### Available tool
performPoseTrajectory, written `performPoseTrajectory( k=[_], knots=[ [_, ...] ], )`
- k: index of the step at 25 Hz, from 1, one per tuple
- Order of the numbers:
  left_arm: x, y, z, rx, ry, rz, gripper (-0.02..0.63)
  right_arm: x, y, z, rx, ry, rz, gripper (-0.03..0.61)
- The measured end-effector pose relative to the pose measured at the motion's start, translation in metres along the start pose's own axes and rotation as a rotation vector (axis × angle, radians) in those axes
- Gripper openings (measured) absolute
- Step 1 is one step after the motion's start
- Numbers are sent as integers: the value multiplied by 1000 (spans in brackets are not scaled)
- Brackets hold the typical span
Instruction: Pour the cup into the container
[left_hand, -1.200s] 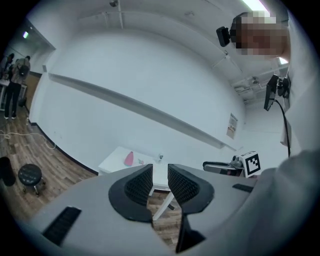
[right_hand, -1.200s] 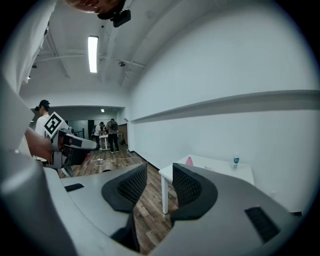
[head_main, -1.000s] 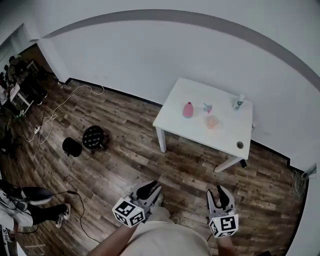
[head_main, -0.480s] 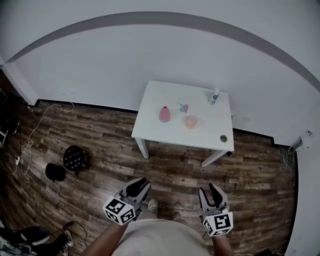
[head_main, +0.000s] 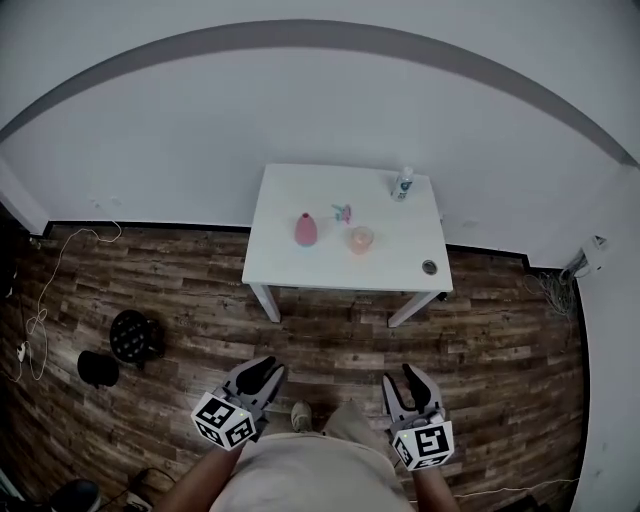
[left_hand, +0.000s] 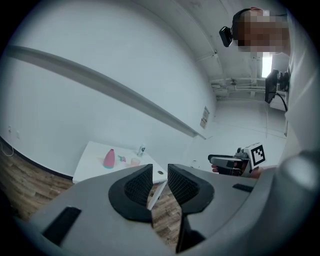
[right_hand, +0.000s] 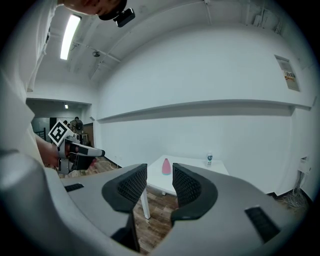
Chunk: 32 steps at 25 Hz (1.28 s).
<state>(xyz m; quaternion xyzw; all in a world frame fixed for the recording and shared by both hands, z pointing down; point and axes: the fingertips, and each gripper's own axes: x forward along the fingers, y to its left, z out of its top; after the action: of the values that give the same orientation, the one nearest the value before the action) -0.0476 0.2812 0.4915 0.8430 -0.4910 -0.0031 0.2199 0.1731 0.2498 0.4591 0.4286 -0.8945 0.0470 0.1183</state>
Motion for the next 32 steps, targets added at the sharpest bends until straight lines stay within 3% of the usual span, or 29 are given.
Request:
performPoseTrajectory(
  k=[11, 24, 32],
  knots=[
    [57, -19, 0, -6, 27, 23, 98, 2, -56, -3, 23, -3, 22, 143],
    [147, -61, 15, -38, -8, 115, 98, 26, -152, 13, -17, -23, 171, 143],
    [162, -75, 8, -60, -25, 175, 98, 35, -166, 10, -19, -36, 273, 161]
  ],
)
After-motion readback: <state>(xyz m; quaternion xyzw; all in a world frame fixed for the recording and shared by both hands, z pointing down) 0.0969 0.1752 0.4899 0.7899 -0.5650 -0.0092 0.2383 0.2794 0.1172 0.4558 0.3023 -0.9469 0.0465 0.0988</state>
